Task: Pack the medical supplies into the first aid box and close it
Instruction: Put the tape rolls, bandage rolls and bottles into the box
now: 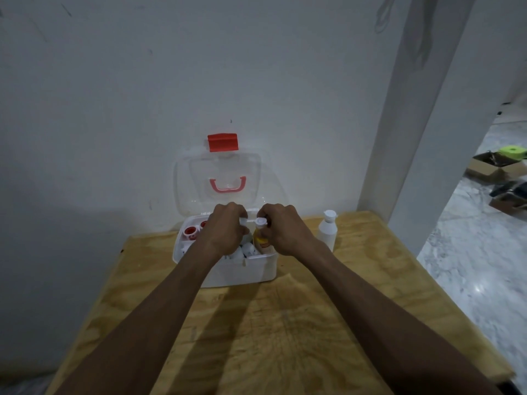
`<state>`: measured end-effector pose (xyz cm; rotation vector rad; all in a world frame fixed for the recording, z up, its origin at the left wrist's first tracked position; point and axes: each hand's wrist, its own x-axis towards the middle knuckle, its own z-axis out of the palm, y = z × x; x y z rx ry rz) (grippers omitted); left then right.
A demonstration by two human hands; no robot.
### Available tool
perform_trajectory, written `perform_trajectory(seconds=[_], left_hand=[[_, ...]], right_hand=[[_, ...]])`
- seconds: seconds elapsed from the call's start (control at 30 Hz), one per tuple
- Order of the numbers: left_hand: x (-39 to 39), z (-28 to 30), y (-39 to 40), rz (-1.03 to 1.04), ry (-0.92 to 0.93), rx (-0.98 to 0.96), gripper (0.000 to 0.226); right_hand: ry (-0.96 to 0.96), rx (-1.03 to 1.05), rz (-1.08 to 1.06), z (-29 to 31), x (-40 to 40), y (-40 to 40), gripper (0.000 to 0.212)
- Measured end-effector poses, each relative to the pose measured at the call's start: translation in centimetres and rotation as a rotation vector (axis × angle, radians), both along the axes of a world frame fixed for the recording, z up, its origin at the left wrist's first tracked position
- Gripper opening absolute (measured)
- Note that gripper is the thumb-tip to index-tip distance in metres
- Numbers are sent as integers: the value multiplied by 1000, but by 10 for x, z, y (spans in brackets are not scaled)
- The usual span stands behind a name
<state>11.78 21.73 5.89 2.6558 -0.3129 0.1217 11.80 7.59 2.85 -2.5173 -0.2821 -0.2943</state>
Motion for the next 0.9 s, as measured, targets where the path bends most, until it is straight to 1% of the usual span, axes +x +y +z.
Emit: perform_trajectory(seconds=[0.13,0.3,0.5,0.77,0.9], left_hand=[[1,-2,0,-7,12,23,29],[2,-2,1,-10,28,26,40],[-3,-1,5,-20,27,0,44],[-9,-1,10,-28,5,-5,46],[-15,0,15,-17,-61,-77,40]], right_hand=[[-3,-34,4,0,-1,1,18],[7,-63,-1,2,1,1,22],[5,-100,8,4,-1,2,30],[2,-109,-7,9,-7,-2,49],[-77,-74,-56,15,-12,-9,50]])
